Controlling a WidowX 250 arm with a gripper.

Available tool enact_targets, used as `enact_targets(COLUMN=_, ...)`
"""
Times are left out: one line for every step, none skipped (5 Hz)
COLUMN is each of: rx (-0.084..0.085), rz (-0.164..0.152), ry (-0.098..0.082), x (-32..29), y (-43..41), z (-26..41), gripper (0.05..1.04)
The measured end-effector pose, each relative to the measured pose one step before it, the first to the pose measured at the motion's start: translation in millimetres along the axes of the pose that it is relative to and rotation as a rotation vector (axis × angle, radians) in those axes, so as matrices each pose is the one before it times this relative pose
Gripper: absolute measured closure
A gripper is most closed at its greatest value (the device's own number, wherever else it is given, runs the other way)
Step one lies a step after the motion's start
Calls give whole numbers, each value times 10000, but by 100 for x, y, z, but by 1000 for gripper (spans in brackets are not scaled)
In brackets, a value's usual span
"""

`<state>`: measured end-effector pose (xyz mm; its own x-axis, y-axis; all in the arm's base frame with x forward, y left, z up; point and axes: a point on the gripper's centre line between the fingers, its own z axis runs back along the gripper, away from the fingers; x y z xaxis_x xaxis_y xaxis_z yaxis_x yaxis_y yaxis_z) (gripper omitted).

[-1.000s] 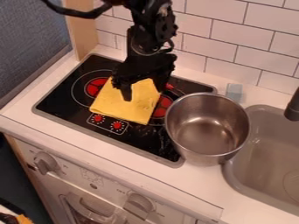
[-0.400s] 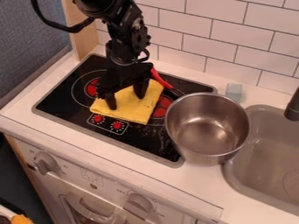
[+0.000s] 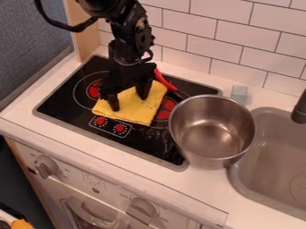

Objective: Move the yellow cloth to the left burner

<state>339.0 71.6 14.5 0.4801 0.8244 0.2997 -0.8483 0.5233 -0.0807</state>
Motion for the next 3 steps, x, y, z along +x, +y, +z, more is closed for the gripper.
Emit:
enact_targets(rx=-3, rz=241, ry=36, x=850, y=255, z=-274, gripper=82)
enact_targets(rx=-111, rz=394, ry=-55, x=2308, y=650, z=-545, gripper=82)
enact_targets(rx=73, rz=145, ry=-114, x=2408, y=768, z=-631, gripper=82)
